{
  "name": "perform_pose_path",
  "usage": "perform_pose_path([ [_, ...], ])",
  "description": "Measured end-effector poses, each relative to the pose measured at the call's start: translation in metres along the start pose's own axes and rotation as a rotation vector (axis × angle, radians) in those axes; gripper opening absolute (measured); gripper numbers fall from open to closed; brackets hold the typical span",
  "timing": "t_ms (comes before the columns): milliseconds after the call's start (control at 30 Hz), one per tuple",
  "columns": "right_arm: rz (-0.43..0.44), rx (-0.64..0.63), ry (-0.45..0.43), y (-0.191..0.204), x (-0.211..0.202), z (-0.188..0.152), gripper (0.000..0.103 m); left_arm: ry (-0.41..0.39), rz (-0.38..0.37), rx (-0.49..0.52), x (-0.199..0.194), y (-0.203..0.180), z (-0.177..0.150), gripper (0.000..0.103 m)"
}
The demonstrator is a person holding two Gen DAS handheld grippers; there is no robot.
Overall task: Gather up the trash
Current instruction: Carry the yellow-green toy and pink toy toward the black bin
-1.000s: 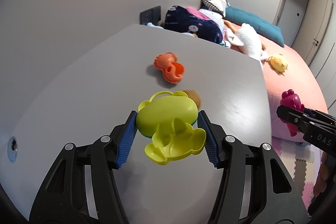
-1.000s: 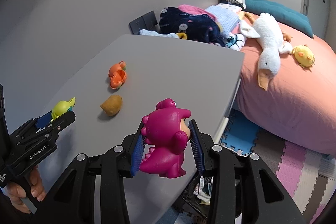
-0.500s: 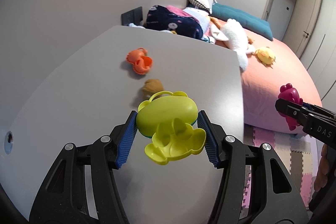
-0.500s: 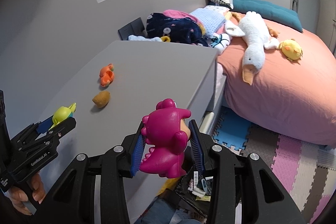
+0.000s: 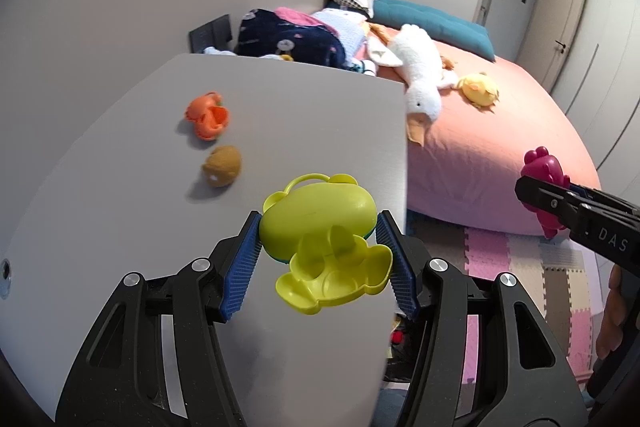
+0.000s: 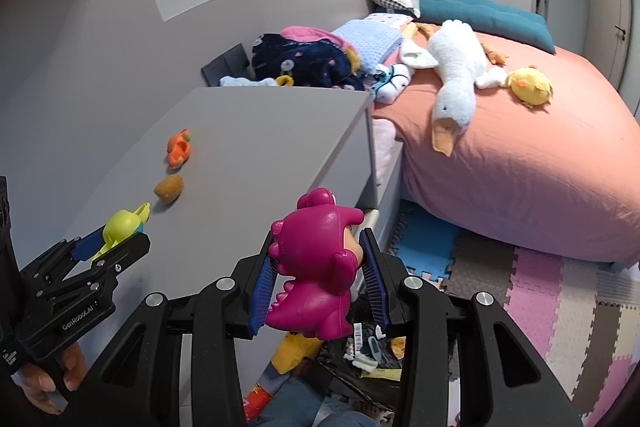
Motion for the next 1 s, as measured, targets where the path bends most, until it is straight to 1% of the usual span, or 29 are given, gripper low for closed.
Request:
perform_pose_path([
  [533,-0.079,0.094,-0.018,-0.062,-0.027,-0.017,0.042,0.043,-0.090,0.109,0.009,-0.076,-0.015,0.057],
  [733,-0.109,0.129,-0.007,-0.084,-0.029,-0.025,0.042,0.073,-0.122,0.146,0.017,-0.101,-0.023,0.057],
  [1000,-0.132,0.168,0.009,-0.109,-0.026,-0.035,0.042,0.116,-0.138,0.196,0.032,-0.125,-0.035,0.057],
])
Point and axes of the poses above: each gripper's, at about its wrist camera, not at the fingertips, and x roughly the way its jaws point, y to its left, z to its top, the point moved 4 cm from there along x, roughly the way its jaws point, and after that the axes turned 10 degrees about -x, right-handed, at the moved point
